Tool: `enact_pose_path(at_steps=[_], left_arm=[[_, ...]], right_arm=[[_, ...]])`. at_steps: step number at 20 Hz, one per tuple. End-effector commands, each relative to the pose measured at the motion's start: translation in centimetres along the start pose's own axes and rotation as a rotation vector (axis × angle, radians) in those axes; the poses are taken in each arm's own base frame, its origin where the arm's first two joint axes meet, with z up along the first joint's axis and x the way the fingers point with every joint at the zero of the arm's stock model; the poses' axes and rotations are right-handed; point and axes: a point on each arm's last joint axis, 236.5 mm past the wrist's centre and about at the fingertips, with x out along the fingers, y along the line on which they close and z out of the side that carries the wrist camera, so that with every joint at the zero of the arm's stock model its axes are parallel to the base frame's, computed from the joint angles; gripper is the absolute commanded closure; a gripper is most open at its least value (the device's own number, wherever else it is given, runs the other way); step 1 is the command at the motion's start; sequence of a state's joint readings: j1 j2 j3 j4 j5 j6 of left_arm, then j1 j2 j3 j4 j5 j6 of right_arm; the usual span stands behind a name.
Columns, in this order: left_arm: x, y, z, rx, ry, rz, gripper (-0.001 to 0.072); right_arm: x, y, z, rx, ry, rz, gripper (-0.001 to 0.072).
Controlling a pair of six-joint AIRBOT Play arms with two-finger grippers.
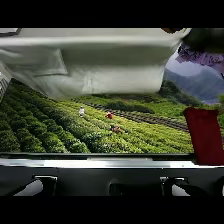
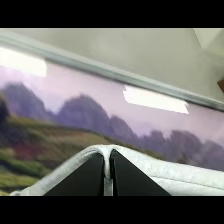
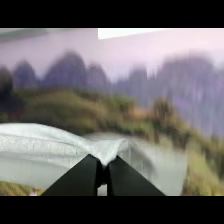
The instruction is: Fold the clothes and pants, and hang the long-sleeved shirts on hangers.
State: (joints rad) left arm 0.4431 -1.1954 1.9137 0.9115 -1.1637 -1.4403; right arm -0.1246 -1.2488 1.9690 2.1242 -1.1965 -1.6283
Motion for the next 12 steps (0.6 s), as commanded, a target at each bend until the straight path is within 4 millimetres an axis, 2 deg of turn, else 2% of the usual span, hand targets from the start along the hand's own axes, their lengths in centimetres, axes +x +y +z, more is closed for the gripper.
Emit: enact_pose_path(at_steps=[1,4,6,8,9,10,11,12], left_arm=[[-10.2,-3.2,5.4,0.114,-0.188,0.161,0.0686],[-17.6,-4.4,4.9,0.147,-0.290,0.285,0.0685],[-21.6,-4.6,4.1,0.166,-0.344,0.365,0.0685],[-24.9,-4.2,3.8,0.146,-0.402,0.442,0.0685],[-25.5,-4.1,3.7,0.133,-0.414,0.456,0.0686],[-25.2,-4.0,3.4,0.126,-0.401,0.451,0.0686],[-23.9,-3.8,2.9,0.121,-0.357,0.432,0.0686],[-21.6,-3.7,1.8,0.129,-0.274,0.395,0.0685]], right_arm=[[-11.7,7.1,5.6,-0.103,-0.255,0.027,0.0681],[-18.7,10.6,4.5,-0.111,-0.318,0.029,0.0681],[-21.8,11.6,3.3,-0.109,-0.335,0.013,0.0681],[-23.5,11.2,2.8,-0.090,-0.351,-0.034,0.0681],[-23.7,10.6,2.7,-0.075,-0.351,-0.061,0.0681],[-23.3,10.0,2.7,-0.061,-0.340,-0.077,0.0681],[-22.3,9.4,2.6,-0.049,-0.316,-0.083,0.0681],[-20.7,8.5,2.3,-0.017,-0.276,-0.087,0.0681]])
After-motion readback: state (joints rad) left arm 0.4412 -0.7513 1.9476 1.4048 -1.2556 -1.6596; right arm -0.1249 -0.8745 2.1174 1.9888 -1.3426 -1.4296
